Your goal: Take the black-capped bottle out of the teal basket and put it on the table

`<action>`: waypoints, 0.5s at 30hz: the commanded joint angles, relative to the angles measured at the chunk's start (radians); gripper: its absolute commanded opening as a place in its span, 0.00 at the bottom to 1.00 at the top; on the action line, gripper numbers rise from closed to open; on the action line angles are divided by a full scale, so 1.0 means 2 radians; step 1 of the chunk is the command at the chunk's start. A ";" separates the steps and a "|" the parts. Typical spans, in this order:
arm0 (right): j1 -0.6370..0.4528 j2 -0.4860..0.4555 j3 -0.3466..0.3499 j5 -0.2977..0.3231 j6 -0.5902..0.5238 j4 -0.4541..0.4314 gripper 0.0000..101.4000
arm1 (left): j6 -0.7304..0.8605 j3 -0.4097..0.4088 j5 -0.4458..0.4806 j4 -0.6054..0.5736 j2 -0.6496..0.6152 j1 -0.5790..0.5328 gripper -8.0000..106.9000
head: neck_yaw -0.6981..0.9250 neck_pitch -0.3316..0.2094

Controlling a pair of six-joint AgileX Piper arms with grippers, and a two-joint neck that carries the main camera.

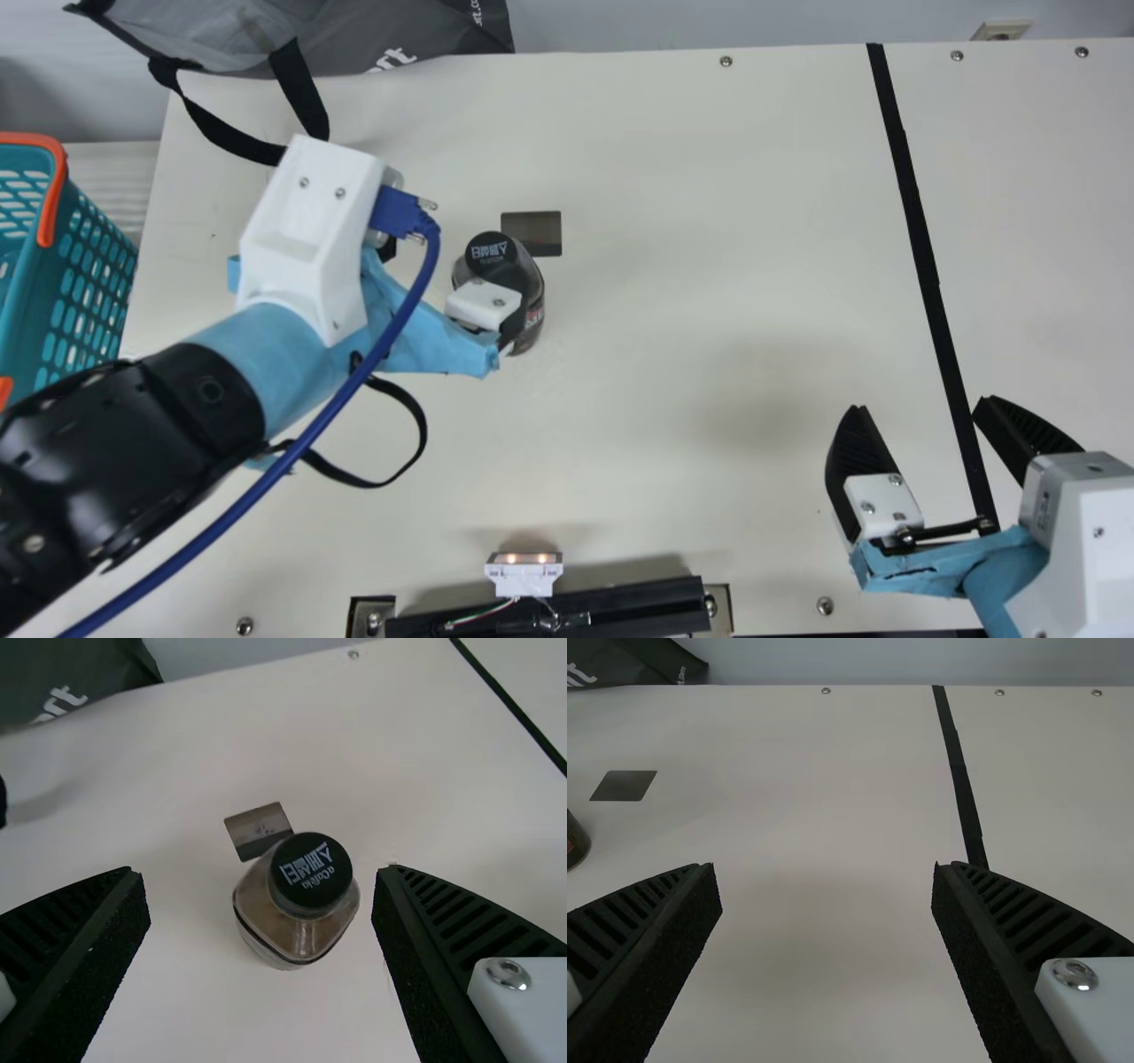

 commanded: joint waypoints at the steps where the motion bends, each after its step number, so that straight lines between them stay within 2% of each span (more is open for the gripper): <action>1: 0.000 0.000 0.000 0.000 0.000 0.000 0.90 | -0.004 0.000 0.002 0.009 -0.008 0.002 1.00 | 0.004 -0.002; 9: 0.000 0.000 0.000 0.000 0.000 0.000 0.90 | -0.013 0.012 0.006 0.038 -0.045 0.020 1.00 | 0.004 -0.002; 15: 0.000 0.000 0.000 0.000 0.000 0.000 0.90 | -0.002 0.028 0.003 0.038 -0.075 0.047 1.00 | 0.004 -0.002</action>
